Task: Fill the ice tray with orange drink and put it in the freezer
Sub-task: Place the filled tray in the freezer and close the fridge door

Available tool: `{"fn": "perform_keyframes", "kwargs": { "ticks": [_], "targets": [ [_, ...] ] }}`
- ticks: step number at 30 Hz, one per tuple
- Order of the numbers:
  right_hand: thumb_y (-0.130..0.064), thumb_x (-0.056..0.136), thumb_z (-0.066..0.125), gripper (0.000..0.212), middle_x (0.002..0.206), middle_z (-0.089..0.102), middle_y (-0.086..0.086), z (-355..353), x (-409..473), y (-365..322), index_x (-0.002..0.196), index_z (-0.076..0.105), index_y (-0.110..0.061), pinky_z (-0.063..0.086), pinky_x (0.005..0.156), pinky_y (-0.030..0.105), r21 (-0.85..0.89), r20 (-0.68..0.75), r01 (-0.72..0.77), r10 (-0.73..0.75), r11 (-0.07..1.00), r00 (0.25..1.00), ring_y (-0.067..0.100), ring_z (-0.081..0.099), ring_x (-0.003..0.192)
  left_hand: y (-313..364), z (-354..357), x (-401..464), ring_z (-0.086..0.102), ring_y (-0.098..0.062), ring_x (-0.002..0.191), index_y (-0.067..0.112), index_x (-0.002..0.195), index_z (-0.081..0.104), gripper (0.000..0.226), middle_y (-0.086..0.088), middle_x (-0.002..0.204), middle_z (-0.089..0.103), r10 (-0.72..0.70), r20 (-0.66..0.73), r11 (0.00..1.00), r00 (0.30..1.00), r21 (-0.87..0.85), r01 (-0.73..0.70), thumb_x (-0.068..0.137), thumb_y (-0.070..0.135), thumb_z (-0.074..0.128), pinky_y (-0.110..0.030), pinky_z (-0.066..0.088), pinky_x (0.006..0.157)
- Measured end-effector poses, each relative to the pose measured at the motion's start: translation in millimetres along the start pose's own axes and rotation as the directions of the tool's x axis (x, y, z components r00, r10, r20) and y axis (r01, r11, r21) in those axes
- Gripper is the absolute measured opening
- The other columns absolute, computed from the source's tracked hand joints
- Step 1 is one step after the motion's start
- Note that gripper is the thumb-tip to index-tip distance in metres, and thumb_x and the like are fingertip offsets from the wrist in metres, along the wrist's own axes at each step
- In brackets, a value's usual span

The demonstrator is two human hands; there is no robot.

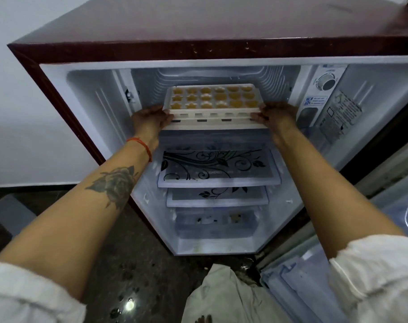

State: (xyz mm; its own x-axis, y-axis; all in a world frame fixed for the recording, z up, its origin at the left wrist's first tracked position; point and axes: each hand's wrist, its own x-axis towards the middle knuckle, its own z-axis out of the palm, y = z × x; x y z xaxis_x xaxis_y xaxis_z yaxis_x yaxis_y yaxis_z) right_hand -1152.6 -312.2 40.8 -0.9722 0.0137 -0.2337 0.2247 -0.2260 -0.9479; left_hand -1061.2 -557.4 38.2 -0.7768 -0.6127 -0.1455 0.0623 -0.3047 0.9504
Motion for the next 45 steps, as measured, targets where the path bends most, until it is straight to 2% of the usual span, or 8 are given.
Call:
{"fn": "perform_keyframes", "kwargs": {
  "ticks": [5,12,17,20,26,35,41,45],
  "targets": [
    [0.005,0.087,0.060,0.021,0.071,0.064,0.002,6,10,-3,0.069,0.059,-0.006,0.053,0.046,0.016,-0.173,-0.056,0.034,-0.044,0.984,0.997,0.004,0.062,0.042,-3,3,17,0.062,-0.022,0.081,-0.004,0.104,0.058,0.020,-0.017,0.103,0.059,-0.046,-0.084,0.998,0.995,0.044,0.050,0.085,-0.011,0.058,-0.025,0.057,0.073],
    [0.006,0.090,0.052,0.011,0.093,0.067,0.016,8,15,-4,0.080,0.058,0.004,0.060,0.071,0.033,-0.135,-0.056,0.004,-0.011,0.991,0.998,0.024,0.068,0.074,-6,1,19,0.065,-0.027,0.090,-0.001,0.088,0.060,0.011,-0.019,0.100,0.063,-0.047,-0.089,0.998,0.995,0.039,0.051,0.081,-0.008,0.065,-0.016,0.055,0.058],
    [0.001,0.094,0.046,0.012,0.118,0.062,0.023,10,-2,-4,0.093,0.058,0.000,0.059,0.076,0.030,-0.160,-0.041,0.029,-0.036,0.987,0.999,0.023,0.064,0.080,-11,9,6,0.060,-0.019,0.099,0.000,0.123,0.048,0.045,-0.008,0.105,0.061,0.082,-0.091,0.958,0.992,0.283,-0.053,0.084,0.012,0.068,-0.027,0.051,0.090],
    [-0.008,0.091,0.053,0.014,0.118,0.064,0.016,1,-30,4,0.099,0.064,-0.005,0.051,0.095,0.039,-0.368,-0.111,0.040,-0.086,0.929,0.990,0.026,0.063,0.103,-20,9,-28,0.058,-0.007,0.091,0.003,0.122,0.040,0.043,-0.011,0.101,0.055,0.194,0.117,0.881,0.974,0.415,-0.226,0.085,0.004,0.063,-0.026,0.047,0.089],
    [-0.013,0.091,0.059,0.030,0.111,0.065,0.016,-49,-150,65,0.120,0.059,-0.004,0.053,0.091,0.040,-0.389,-0.055,0.116,-0.148,0.914,0.987,0.026,0.064,0.096,-82,-14,-135,0.050,-0.022,0.115,0.014,0.133,0.045,0.052,-0.010,0.137,0.044,0.252,0.419,0.664,0.872,0.580,-0.471,0.086,0.018,0.066,-0.027,0.044,0.085],
    [-0.022,0.089,0.062,0.034,0.120,0.065,0.008,-216,-318,133,0.122,0.062,-0.012,0.047,0.094,0.032,-0.829,-0.087,-0.038,-0.062,0.558,0.994,0.022,0.060,0.111,-164,-14,-297,0.054,-0.025,0.116,0.012,0.126,0.054,0.041,-0.010,0.131,0.052,-0.277,0.778,0.528,0.564,0.614,-0.587,0.087,0.018,0.064,-0.022,0.040,0.091],
    [-0.017,0.087,0.063,0.037,0.124,0.061,0.014,-324,-409,104,0.123,0.060,-0.010,0.039,0.100,0.036,-0.936,-0.259,-0.173,-0.264,0.306,0.929,0.032,0.052,0.117,-157,59,-393,0.023,-0.027,0.141,0.021,0.144,0.030,0.059,-0.008,0.154,0.021,-0.128,0.964,0.264,0.233,0.260,-0.929,0.091,0.026,0.055,-0.041,0.026,0.112],
    [-0.004,0.080,0.063,0.033,0.111,0.064,0.023,-372,-455,51,0.113,0.064,0.001,0.038,0.097,0.041,-0.967,-0.235,-0.083,-0.714,0.242,0.660,0.042,0.058,0.105,-135,120,-461,-0.011,-0.031,0.145,0.027,0.150,0.011,0.081,-0.005,0.159,-0.007,0.096,0.985,0.198,0.146,0.125,-0.972,0.086,0.022,0.062,-0.052,0.003,0.116]
  ]
}}
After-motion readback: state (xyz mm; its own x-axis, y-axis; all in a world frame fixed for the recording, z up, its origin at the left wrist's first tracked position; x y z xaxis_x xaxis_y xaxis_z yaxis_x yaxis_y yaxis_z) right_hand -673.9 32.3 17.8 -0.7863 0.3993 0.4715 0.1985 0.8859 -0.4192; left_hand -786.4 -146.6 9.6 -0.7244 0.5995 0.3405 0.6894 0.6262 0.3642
